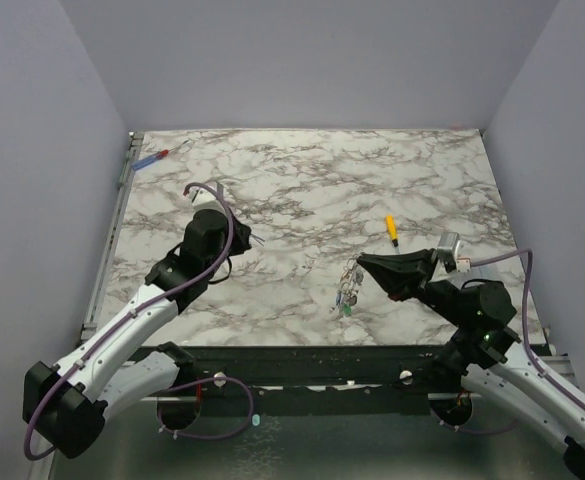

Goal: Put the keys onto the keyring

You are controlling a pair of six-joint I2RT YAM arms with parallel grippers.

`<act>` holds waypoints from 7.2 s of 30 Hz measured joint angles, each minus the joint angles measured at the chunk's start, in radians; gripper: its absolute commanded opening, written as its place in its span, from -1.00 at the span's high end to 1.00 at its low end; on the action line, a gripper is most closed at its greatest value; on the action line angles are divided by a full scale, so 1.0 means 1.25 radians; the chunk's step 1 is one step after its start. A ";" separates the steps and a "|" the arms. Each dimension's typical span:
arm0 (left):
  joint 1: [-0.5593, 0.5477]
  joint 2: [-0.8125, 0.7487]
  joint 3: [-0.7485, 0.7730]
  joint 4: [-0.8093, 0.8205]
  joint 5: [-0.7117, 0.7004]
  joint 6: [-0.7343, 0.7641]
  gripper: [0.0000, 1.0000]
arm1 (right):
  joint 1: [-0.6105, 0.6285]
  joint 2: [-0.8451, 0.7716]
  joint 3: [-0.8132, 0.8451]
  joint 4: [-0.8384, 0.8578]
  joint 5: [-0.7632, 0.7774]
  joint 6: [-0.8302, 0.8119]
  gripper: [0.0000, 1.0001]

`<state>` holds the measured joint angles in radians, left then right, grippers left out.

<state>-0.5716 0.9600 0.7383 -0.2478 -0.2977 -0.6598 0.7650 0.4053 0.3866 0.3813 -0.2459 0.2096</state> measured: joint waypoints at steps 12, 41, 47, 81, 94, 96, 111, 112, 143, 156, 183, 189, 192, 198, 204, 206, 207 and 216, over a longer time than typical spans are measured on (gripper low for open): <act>-0.001 -0.026 0.027 0.092 0.347 0.189 1.00 | 0.000 0.030 0.005 0.018 -0.029 -0.012 0.99; -0.052 -0.032 0.120 0.305 0.722 0.136 1.00 | 0.000 0.095 0.040 0.042 -0.031 -0.120 0.99; -0.078 -0.017 0.163 0.325 0.752 0.124 1.00 | 0.000 0.118 0.048 0.054 -0.031 -0.140 0.99; -0.126 0.080 0.177 0.312 0.770 0.212 1.00 | 0.000 0.163 0.086 0.066 -0.063 -0.141 0.99; -0.126 0.089 0.177 0.312 0.771 0.214 1.00 | 0.000 0.173 0.086 0.086 -0.065 -0.126 0.99; -0.126 0.089 0.177 0.315 0.772 0.211 1.00 | 0.000 0.177 0.086 0.089 -0.065 -0.125 0.99; -0.142 0.092 0.177 0.341 0.774 0.202 1.00 | 0.000 0.191 0.086 0.099 -0.065 -0.117 0.99; -0.143 0.093 0.177 0.341 0.774 0.202 1.00 | 0.000 0.191 0.086 0.099 -0.065 -0.117 0.99; -0.162 0.106 0.190 0.347 0.774 0.200 1.00 | 0.000 0.184 0.086 0.100 -0.067 -0.107 0.99; -0.162 0.106 0.202 0.352 0.774 0.200 1.00 | 0.000 0.175 0.086 0.096 -0.081 -0.104 0.99; -0.164 0.116 0.204 0.356 0.773 0.200 1.00 | 0.000 0.165 0.086 0.074 -0.092 -0.090 0.99; -0.166 0.116 0.204 0.356 0.767 0.200 1.00 | 0.000 0.155 0.086 0.071 -0.092 -0.090 0.99; -0.167 0.115 0.204 0.355 0.761 0.202 1.00 | 0.000 0.153 0.086 0.070 -0.092 -0.090 0.99; -0.168 0.109 0.204 0.355 0.735 0.206 1.00 | 0.000 0.151 0.088 0.070 -0.092 -0.089 0.99; -0.168 0.108 0.204 0.355 0.724 0.206 1.00 | 0.000 0.150 0.091 0.069 -0.092 -0.087 0.99; -0.169 0.108 0.204 0.355 0.722 0.206 1.00 | 0.000 0.149 0.091 0.069 -0.093 -0.086 0.99; -0.169 0.108 0.203 0.355 0.721 0.206 1.00 | 0.000 0.149 0.091 0.069 -0.093 -0.086 0.99; -0.169 0.108 0.202 0.355 0.720 0.209 1.00 | 0.000 0.149 0.092 0.069 -0.094 -0.084 0.99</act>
<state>-0.7830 1.0950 0.9909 0.1963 0.6022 -0.3981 0.7650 0.5919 0.5022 0.4671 -0.3637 0.1043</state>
